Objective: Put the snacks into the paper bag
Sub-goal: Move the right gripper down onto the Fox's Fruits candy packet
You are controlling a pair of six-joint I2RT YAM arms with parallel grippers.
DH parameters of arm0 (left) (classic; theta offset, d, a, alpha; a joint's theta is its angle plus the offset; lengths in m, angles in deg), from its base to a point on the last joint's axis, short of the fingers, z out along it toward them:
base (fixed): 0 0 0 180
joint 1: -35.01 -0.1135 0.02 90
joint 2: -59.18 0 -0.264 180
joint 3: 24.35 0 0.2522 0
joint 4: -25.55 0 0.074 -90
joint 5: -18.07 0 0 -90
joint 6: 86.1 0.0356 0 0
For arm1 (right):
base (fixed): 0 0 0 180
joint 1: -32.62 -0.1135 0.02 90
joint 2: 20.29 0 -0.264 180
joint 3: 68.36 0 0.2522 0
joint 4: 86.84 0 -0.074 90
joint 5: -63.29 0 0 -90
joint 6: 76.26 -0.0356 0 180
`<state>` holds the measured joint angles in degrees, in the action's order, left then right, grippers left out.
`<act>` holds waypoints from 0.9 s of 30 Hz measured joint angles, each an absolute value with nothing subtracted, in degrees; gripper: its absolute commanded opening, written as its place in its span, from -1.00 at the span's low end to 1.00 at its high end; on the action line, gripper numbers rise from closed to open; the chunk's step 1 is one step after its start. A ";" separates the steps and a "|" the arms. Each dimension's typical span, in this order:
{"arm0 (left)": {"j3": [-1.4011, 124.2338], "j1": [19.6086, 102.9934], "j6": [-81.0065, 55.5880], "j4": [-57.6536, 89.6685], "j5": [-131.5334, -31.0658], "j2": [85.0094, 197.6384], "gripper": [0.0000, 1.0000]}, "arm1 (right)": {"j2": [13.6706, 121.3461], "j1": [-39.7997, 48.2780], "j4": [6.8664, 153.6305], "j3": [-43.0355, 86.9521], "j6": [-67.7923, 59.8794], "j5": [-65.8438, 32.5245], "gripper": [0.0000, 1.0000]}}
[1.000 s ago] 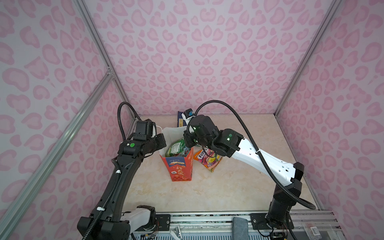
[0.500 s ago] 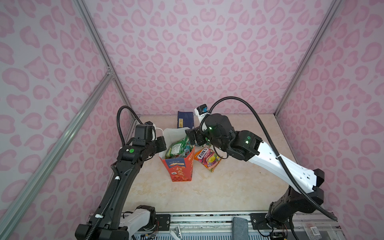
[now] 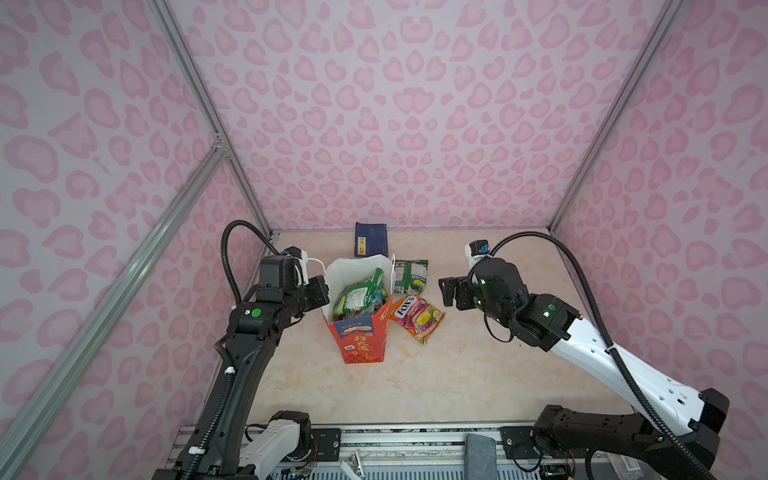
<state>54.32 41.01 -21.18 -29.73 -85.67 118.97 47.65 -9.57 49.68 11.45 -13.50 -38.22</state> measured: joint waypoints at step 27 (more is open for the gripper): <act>53.21 40.01 -22.01 -27.41 -90.47 119.06 -0.90 | 74.97 0.70 77.75 -2.32 -26.86 -17.65 0.95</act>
